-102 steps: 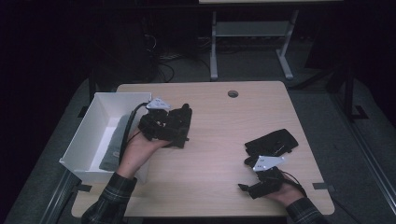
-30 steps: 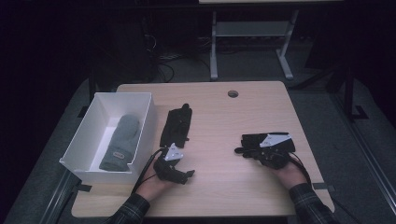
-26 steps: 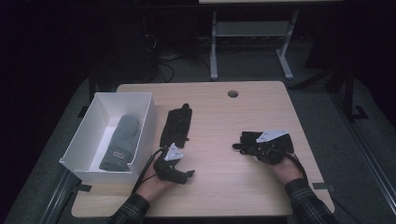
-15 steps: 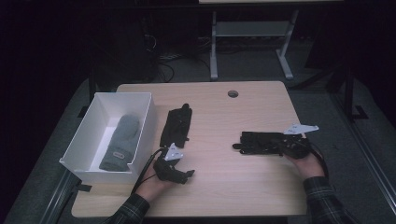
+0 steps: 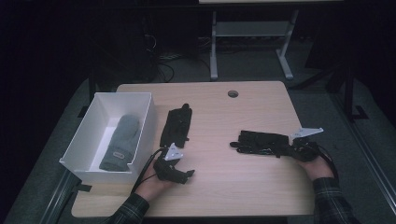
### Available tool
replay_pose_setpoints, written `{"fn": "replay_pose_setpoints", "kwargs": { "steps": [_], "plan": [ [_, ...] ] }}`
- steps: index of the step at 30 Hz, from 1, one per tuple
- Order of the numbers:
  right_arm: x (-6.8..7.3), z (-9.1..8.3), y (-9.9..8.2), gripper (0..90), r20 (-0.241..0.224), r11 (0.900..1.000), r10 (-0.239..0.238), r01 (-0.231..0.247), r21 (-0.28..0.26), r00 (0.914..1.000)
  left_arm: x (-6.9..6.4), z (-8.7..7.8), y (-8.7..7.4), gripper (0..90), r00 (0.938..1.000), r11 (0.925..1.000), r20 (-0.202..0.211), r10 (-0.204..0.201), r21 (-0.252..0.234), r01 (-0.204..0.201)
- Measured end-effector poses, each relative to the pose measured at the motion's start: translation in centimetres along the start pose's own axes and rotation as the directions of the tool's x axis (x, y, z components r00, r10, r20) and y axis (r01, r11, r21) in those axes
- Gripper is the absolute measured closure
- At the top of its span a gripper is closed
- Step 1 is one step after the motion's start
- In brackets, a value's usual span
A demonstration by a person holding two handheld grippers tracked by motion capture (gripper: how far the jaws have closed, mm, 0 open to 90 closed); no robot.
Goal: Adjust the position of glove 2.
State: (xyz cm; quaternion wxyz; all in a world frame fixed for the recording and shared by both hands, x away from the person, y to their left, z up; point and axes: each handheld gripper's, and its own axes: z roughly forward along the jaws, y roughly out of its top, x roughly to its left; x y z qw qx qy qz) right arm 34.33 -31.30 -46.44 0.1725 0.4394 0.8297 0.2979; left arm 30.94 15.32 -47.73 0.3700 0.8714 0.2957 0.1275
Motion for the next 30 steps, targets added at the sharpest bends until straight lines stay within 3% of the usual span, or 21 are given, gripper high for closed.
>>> {"fn": "replay_pose_setpoints", "kwargs": {
  "steps": [7,13,15,17,19,21,22,23,24,26,27,28,29,30],
  "plan": [
    [2.1,-0.4,-0.1,89.9,-0.066,0.9983,-0.055,0.056,0.017,0.9963,0.0,0.0,0.0,12.6,1.0,1.0,0.0,0.0,0.0,0.0],
    [4.6,-0.6,-0.1,90.0,-0.141,0.994,-0.106,0.109,0.015,0.9844,0.0,0.0,0.0,12.6,1.0,1.0,0.0,0.0,0.0,0.0],
    [5.8,-0.6,0.0,90.0,-0.181,0.99,-0.136,0.141,0.013,0.9739,0.0,0.0,0.0,12.6,1.0,1.0,0.0,-0.002,0.0,0.002],
    [6.2,-0.6,0.1,90.0,-0.196,0.9882,-0.147,0.153,0.013,0.9695,0.0,0.0,0.0,12.6,1.0,1.0,0.001,-0.005,-0.001,0.005],
    [7.4,-0.4,0.4,89.9,-0.233,0.9826,-0.179,0.186,0.008,0.9559,0.0,0.0,0.0,12.6,1.0,1.0,0.002,-0.007,-0.002,0.007],
    [7.8,-0.3,0.6,90.0,-0.246,0.9812,-0.186,0.193,0.006,0.9514,0.0,0.0,0.0,12.6,1.0,1.0,0.002,-0.007,-0.002,0.007],
    [8.4,-0.1,0.8,89.9,-0.269,0.9767,-0.207,0.215,0.0,0.9405,0.0,0.0,0.0,12.6,1.0,1.0,0.002,-0.008,-0.002,0.008],
    [8.7,0.0,0.9,89.9,-0.277,0.9747,-0.215,0.224,-0.001,0.9366,-0.1,0.0,0.0,12.6,1.0,1.0,0.002,-0.009,-0.002,0.009],
    [8.7,0.0,0.9,89.9,-0.277,0.9747,-0.215,0.224,-0.001,0.9366,-0.1,0.0,0.0,12.6,1.0,1.0,0.002,-0.009,-0.002,0.009],
    [9.4,0.1,1.1,89.9,-0.3,0.9727,-0.222,0.232,0.0,0.9279,-0.1,0.1,0.0,12.6,0.9999,0.9999,0.003,-0.01,-0.002,0.01],
    [9.7,0.2,1.2,89.9,-0.311,0.9711,-0.228,0.239,-0.004,0.9226,-0.1,0.1,0.0,12.6,0.9999,0.9999,0.003,-0.01,-0.002,0.01],
    [10.4,0.3,1.3,89.9,-0.334,0.9676,-0.241,0.252,-0.009,0.9113,-0.1,0.1,0.0,12.6,1.0,1.0,0.003,-0.009,-0.002,0.009],
    [10.4,0.3,1.3,89.9,-0.334,0.9676,-0.241,0.252,-0.009,0.9113,-0.1,0.1,0.0,12.6,1.0,1.0,0.003,-0.009,-0.002,0.009],
    [10.9,0.4,1.4,89.9,-0.347,0.966,-0.246,0.258,-0.01,0.905,-0.1,0.1,0.0,12.6,0.9999,0.9999,0.003,-0.015,-0.007,0.015]
  ]
}}
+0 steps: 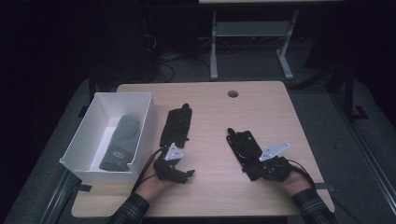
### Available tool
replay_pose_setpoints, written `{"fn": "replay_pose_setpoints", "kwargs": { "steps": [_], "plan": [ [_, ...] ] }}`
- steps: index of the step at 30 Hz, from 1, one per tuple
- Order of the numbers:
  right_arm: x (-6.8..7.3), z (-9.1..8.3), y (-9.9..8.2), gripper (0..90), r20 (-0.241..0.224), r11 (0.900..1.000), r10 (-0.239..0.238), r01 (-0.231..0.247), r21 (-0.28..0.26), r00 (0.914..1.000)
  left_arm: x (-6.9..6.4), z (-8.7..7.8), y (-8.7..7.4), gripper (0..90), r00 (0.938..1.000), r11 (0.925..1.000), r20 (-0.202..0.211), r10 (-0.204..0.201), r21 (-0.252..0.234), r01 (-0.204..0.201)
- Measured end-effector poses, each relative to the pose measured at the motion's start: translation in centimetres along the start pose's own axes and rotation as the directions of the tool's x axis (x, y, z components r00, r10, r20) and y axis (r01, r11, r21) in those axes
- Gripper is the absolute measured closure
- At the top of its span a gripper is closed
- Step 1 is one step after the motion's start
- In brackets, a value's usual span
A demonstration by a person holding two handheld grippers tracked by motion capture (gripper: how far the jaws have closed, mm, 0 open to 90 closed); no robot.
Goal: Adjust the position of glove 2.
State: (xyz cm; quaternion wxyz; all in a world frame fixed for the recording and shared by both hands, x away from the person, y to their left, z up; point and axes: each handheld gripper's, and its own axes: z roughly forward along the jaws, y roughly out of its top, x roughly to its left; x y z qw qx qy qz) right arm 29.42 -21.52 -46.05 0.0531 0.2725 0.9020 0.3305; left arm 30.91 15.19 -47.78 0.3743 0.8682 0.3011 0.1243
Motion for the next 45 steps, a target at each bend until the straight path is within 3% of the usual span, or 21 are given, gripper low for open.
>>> {"fn": "replay_pose_setpoints", "kwargs": {
  "steps": [4,7,10,13,17,18,19,20,24,28,36,45],
  "plan": [
    [1.5,0.8,0.8,89.9,-0.058,0.9989,-0.048,0.048,0.001,0.9972,0.1,0.0,0.0,12.6,1.0,0.9999,0.0,0.009,0.006,-0.009],
    [2.1,1.1,1.0,89.6,-0.086,0.9988,-0.05,0.05,-0.002,0.9951,0.1,0.0,0.0,12.6,0.9999,0.9999,0.0,0.01,0.007,-0.01],
    [2.5,1.2,1.3,88.8,-0.09,0.9963,-0.086,0.086,-0.004,0.9922,0.1,-0.1,0.0,12.6,0.9999,0.9999,0.0,0.014,0.01,-0.014],
    [1.4,0.0,1.6,89.2,-0.057,0.9973,-0.04,0.036,-0.064,0.9976,0.1,0.0,0.0,12.6,1.0,0.9999,-0.001,0.009,0.004,-0.009],
    [-0.2,-0.3,1.8,89.8,-0.002,0.9972,-0.011,0.01,-0.074,0.9999,0.1,0.0,0.0,12.6,0.9999,0.9999,0.0,0.013,0.004,-0.013],
    [-1.3,-0.1,2.1,89.8,0.028,0.9978,-0.001,0.003,-0.067,0.9996,0.1,0.0,0.0,12.6,0.9999,0.9999,0.0,0.013,0.004,-0.013],
    [-1.3,-0.1,2.1,89.8,0.028,0.9978,-0.001,0.003,-0.067,0.9996,0.1,0.0,0.0,12.6,0.9999,0.9999,0.0,0.013,0.004,-0.013],
    [-2.2,0.2,2.3,90.0,0.051,0.9976,0.009,-0.005,-0.069,0.9986,0.1,0.0,0.0,12.6,0.9999,0.9999,-0.001,0.012,0.004,-0.012],
    [-3.4,1.2,2.7,90.0,0.073,0.9984,0.025,-0.022,-0.051,0.997,0.1,0.0,0.0,12.6,0.9999,0.9999,0.0,0.012,0.006,-0.012],
    [-3.6,1.7,2.6,90.0,0.069,0.9989,0.026,-0.023,-0.041,0.9973,0.1,0.0,0.0,12.6,0.9999,0.9999,0.0,0.012,0.005,-0.012],
    [-2.3,1.3,1.8,90.0,0.039,0.9996,-0.001,0.002,-0.03,0.9992,0.1,0.0,0.0,12.6,0.9999,0.9999,-0.001,0.012,0.005,-0.012],
    [0.3,0.4,0.4,90.0,0.015,0.9994,-0.008,0.009,-0.033,0.9999,0.0,0.0,0.0,12.6,1.0,1.0,0.001,0.007,0.003,-0.007]
  ]
}}
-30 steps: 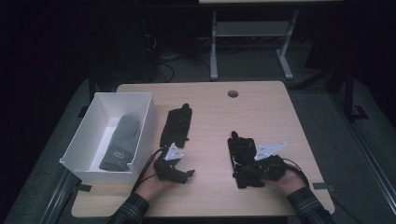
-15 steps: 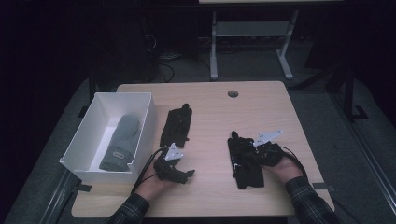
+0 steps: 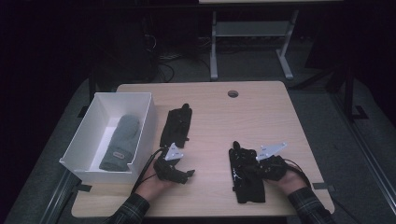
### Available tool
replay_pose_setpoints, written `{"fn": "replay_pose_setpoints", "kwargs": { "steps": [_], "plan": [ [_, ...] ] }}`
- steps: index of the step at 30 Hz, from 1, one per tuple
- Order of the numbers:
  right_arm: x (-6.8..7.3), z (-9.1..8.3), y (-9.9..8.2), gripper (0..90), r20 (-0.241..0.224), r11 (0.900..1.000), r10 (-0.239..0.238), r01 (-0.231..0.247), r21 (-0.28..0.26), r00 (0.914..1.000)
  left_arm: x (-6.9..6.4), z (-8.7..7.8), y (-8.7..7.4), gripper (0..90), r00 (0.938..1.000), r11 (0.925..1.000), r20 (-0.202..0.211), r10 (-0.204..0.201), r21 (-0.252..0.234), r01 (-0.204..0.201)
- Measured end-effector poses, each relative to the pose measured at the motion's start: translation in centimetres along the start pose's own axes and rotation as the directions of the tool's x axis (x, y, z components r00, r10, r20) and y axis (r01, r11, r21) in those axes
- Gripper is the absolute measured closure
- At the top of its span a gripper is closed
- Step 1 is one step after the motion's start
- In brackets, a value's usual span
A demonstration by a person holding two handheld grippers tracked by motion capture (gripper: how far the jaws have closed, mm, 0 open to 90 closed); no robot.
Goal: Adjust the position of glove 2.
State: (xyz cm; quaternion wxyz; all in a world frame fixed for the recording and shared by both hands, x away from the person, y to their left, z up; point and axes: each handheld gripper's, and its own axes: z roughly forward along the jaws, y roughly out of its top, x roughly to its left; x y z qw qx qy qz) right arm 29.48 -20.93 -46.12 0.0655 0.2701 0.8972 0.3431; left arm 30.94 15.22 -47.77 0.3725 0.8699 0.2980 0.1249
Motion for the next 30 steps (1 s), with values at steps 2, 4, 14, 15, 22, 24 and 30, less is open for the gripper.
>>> {"fn": "replay_pose_setpoints", "kwargs": {
  "steps": [2,4,14,15,22,24,30],
  "plan": [
    [0.3,-0.2,-0.2,85.4,-0.006,0.9999,-0.006,0.006,-0.016,1.0,0.0,0.0,0.0,12.6,1.0,1.0,0.002,-0.007,-0.004,0.007],
    [0.2,-0.4,-0.2,79.4,-0.013,0.9995,0.0,0.0,-0.032,0.9999,0.0,0.0,0.0,12.6,1.0,1.0,0.002,-0.003,-0.001,0.003],
    [-2.6,-3.4,-4.0,32.8,0.188,0.9802,0.157,-0.13,-0.15,0.9697,0.0,0.0,0.1,12.9,1.0,1.0,-0.005,0.002,0.009,-0.002],
    [-2.9,-3.5,-4.4,29.7,0.215,0.9786,0.17,-0.139,-0.152,0.9617,0.0,0.0,0.1,13.6,1.0,0.9999,-0.007,0.002,0.011,-0.002],
    [-4.8,-3.2,-6.0,20.9,0.263,0.9658,0.246,-0.214,-0.146,0.9326,0.1,-0.6,0.9,29.8,0.9983,0.9997,-0.054,-0.02,0.016,0.021],
    [-5.0,-3.1,-6.1,19.5,0.27,0.9621,0.262,-0.228,-0.149,0.9266,0.3,-0.8,1.6,38.7,0.9964,0.9991,-0.073,-0.043,-0.001,0.043],
    [-5.2,-3.2,-6.3,16.3,0.279,0.9585,0.274,-0.238,-0.157,0.9202,1.6,-0.5,4.1,81.4,0.9799,0.9915,-0.152,-0.129,-0.004,0.13]
  ]
}}
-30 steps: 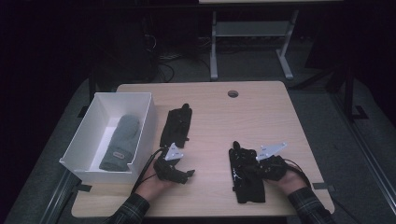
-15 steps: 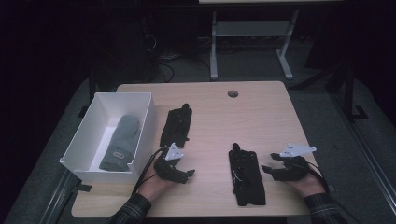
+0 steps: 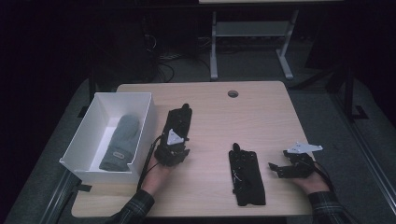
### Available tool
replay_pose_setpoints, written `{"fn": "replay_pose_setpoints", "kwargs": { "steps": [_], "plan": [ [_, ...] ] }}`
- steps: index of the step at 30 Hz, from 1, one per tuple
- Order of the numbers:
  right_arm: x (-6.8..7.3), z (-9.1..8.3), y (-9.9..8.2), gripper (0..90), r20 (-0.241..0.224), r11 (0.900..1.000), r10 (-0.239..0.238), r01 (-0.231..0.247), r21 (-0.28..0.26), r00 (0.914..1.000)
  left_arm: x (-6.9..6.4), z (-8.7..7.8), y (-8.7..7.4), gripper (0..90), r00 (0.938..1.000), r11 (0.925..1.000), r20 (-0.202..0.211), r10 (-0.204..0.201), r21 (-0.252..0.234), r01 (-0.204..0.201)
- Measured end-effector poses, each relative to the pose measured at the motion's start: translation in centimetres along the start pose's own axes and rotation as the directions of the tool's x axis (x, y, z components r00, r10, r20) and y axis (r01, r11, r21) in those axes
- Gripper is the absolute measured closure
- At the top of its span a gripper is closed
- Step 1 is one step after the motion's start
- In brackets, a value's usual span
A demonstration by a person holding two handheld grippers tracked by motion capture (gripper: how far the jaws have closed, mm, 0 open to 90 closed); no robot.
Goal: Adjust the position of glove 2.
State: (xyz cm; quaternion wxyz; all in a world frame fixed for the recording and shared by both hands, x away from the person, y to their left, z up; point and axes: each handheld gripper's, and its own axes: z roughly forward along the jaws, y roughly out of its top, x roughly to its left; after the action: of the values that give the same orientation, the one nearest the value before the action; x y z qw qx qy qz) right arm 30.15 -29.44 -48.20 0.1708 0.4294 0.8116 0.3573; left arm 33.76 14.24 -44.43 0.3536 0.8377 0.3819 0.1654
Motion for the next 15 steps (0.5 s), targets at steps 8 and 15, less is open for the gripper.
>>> {"fn": "replay_pose_setpoints", "kwargs": {
  "steps": [8,15],
  "plan": [
    [0.0,0.0,0.0,15.5,-0.003,1.0,-0.001,0.001,0.001,1.0,2.3,2.5,4.2,89.6,0.9945,0.999,-0.095,-0.044,0.0,0.044],
    [0.0,0.0,0.0,15.2,-0.006,1.0,-0.002,0.002,0.001,1.0,4.5,5.6,5.6,89.6,0.9875,0.9978,-0.148,-0.056,0.025,0.061]
  ]
}}
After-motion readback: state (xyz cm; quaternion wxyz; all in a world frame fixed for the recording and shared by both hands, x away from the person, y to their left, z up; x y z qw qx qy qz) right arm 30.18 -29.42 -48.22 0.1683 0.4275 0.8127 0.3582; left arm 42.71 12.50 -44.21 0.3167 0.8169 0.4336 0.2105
